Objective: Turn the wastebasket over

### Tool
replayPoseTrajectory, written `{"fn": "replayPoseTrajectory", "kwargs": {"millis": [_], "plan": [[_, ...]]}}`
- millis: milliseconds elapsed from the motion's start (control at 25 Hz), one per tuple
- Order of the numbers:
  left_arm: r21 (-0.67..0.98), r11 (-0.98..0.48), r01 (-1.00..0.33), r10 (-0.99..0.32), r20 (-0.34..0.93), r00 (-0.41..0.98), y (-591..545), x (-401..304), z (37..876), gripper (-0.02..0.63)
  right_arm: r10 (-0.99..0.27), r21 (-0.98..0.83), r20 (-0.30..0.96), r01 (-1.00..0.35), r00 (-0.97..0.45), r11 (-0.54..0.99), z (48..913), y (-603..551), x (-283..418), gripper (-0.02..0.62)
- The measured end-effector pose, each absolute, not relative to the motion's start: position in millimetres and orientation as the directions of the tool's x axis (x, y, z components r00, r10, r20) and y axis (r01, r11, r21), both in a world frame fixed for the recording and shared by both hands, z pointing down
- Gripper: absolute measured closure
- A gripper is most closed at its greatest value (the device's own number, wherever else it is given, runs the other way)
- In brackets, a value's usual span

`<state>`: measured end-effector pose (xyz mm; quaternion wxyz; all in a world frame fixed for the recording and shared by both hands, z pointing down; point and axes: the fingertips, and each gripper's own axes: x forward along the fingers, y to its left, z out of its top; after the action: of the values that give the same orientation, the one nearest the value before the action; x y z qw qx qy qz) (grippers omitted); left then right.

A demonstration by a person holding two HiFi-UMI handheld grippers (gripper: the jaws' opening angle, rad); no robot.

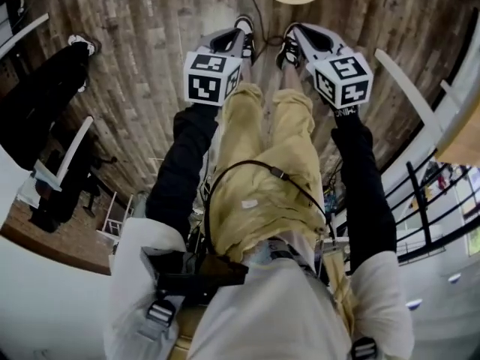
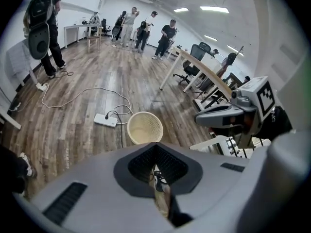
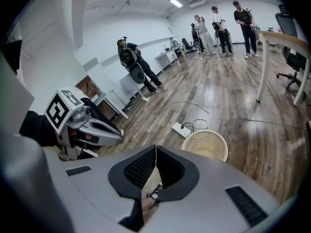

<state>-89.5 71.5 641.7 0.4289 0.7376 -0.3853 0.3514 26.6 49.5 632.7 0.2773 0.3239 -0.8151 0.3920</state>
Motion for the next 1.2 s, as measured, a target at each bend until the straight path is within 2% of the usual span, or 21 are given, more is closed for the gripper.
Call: {"fn": "replayPoseTrajectory", "kwargs": {"millis": [440, 840, 1200], "plan": [[0.404, -0.462, -0.789, -0.128, 0.851, 0.51, 86.5, -61.8, 742.3, 0.604, -0.142, -0.403, 0.789, -0.678, -0.597, 0.615, 782.9, 50.3, 16.9, 0.574], [0.443, -0.34, -0.829, -0.133, 0.85, 0.509, 84.4, -68.9, 793.9, 0.604, -0.065, -0.377, 0.843, -0.673, -0.534, 0.636, 874.7, 32.8, 10.4, 0.573], [0.437, -0.32, -0.841, -0.112, 0.864, 0.491, 64.0, -73.1, 837.4, 0.604, 0.006, -0.407, 0.85, -0.65, -0.527, 0.642, 924.3, 20.9, 9.5, 0.572]]}}
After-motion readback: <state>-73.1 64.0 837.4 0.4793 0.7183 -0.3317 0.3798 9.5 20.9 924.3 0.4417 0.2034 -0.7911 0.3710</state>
